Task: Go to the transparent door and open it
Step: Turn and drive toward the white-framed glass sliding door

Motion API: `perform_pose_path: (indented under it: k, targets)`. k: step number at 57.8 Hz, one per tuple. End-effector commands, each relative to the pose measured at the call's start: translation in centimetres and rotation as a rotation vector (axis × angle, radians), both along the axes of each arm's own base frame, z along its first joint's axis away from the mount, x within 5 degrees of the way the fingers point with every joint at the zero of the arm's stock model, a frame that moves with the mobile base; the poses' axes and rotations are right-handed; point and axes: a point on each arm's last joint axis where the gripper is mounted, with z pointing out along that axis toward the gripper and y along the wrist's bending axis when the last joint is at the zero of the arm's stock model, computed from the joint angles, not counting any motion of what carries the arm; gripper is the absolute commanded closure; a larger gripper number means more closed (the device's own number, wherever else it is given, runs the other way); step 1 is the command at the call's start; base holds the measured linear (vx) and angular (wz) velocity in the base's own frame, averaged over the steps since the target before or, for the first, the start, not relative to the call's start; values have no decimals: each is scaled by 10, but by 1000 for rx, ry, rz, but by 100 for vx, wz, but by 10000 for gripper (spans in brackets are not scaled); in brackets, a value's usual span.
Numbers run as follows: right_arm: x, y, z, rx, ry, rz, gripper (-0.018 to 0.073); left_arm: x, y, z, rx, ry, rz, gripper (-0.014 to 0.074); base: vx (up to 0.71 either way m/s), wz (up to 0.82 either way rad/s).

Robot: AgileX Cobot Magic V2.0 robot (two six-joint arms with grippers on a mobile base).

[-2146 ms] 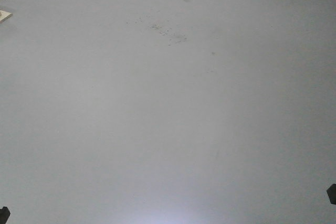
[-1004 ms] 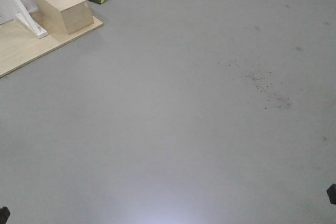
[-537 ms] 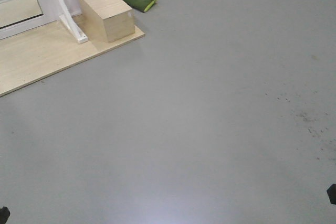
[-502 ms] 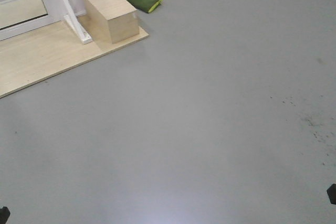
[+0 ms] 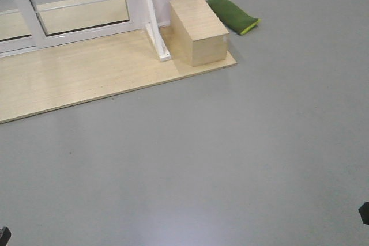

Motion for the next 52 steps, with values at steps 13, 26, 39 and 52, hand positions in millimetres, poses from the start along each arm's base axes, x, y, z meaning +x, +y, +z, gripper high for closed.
perform_pose_path:
  k: [13, 26, 39, 52]
  targets:
    - [0, 0, 4, -21, -79, 5, 567, 1, 1, 0, -23, -64, 13, 602, 45, 49]
    - [0, 0, 4, -21, -79, 5, 567, 1, 1, 0, -23, -64, 13, 602, 44, 38]
    - [0, 0, 4, -21, -78, 5, 567, 1, 1, 0, -23, -64, 13, 602, 43, 30]
    - [0, 0, 4, -21, -79, 5, 567, 1, 1, 0, -23, -64, 13, 602, 42, 22]
